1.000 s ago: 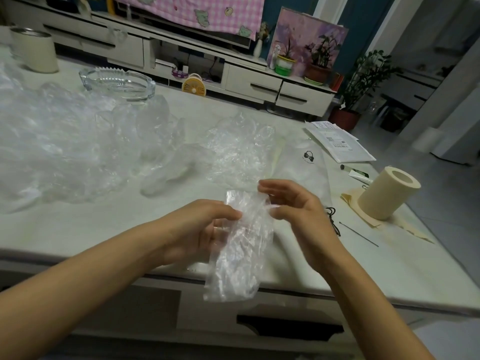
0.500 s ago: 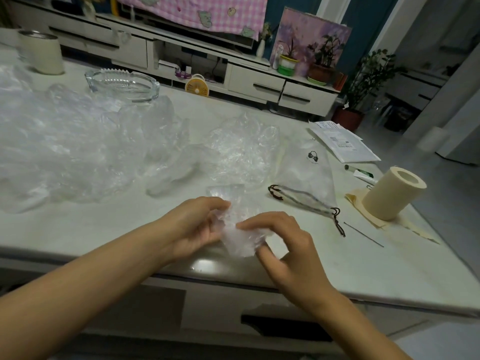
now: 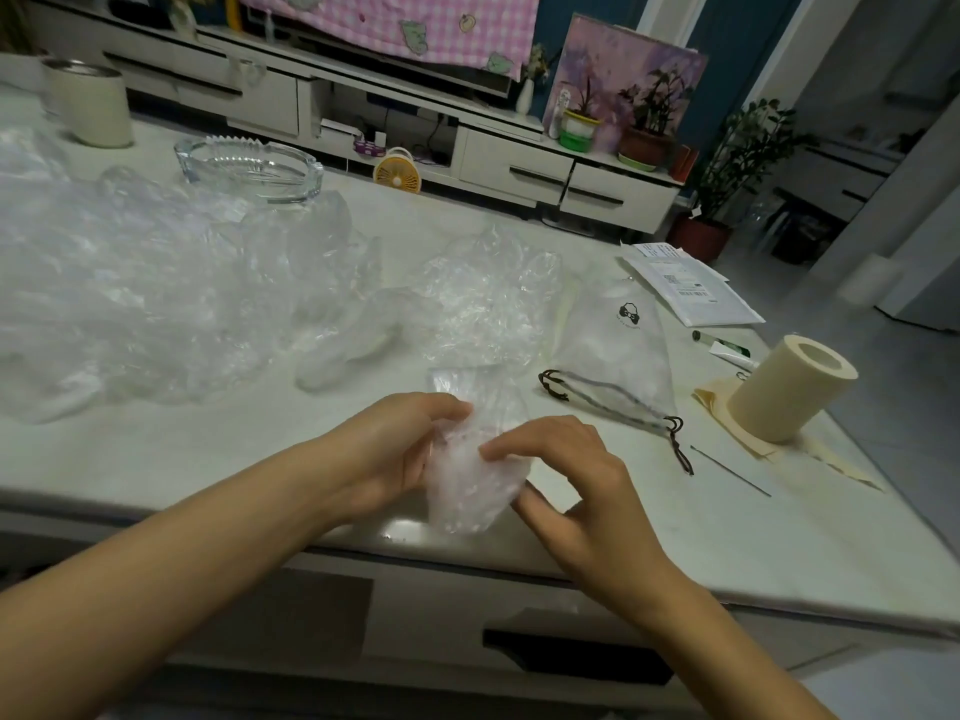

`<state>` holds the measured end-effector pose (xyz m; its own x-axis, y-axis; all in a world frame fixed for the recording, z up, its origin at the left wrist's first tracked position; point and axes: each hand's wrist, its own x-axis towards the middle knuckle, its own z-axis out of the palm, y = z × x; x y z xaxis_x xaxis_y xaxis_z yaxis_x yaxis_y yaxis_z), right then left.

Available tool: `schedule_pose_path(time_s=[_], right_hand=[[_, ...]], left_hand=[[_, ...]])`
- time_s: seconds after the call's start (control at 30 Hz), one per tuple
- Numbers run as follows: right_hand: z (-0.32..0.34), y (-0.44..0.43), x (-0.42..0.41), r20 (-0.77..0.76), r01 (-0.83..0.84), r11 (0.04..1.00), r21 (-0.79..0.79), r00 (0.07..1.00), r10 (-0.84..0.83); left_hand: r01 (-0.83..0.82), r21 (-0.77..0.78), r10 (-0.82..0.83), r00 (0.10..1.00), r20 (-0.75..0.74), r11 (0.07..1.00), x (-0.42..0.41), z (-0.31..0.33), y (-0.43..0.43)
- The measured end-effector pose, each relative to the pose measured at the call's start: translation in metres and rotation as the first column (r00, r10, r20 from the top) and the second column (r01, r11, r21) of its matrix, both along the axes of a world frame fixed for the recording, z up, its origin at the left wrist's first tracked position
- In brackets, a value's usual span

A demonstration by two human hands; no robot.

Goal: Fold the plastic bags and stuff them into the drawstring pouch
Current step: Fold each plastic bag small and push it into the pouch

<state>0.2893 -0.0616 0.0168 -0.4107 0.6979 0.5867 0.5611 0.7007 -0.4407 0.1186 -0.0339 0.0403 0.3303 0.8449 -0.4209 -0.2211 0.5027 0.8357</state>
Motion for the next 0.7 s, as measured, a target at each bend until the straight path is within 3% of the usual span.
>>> schedule_pose_path(time_s=[0.1,0.2,0.27,0.4,0.53,0.63,0.7], right_hand=[[0.006,-0.005,-0.006,-0.068,0.008,0.965,-0.261,0.997,-0.026],[0.012,-0.004,-0.008,-0.196,-0.004,0.836,-0.549,0.973,-0.124],[0.014,-0.001,-0.006,-0.245,-0.019,0.769,-0.64,0.953,-0.18],[0.014,0.0,-0.006,-0.227,0.049,0.74,-0.671,0.936,-0.269],[0.012,0.001,-0.007,-0.157,0.14,0.757,-0.638,0.939,-0.306],[0.012,0.0,-0.006,-0.133,0.167,0.764,-0.623,0.94,-0.314],[0.012,0.001,-0.005,-0.171,0.184,0.777,-0.603,0.921,-0.35]], left_hand=[[-0.012,0.12,0.029,0.991,-0.133,0.993,0.001,-0.005,-0.003],[-0.018,0.204,0.061,0.977,-0.206,0.979,0.002,-0.008,-0.004],[-0.004,0.251,0.071,0.963,-0.258,0.968,0.003,-0.009,-0.004],[0.069,0.314,0.017,0.964,-0.264,0.947,0.005,-0.007,-0.006],[0.257,0.302,-0.157,0.935,-0.318,0.918,0.002,-0.001,-0.008],[0.257,0.359,-0.088,0.901,-0.425,0.897,0.003,-0.005,-0.008],[0.186,0.405,0.0,0.909,-0.417,0.895,0.003,-0.004,-0.009]])
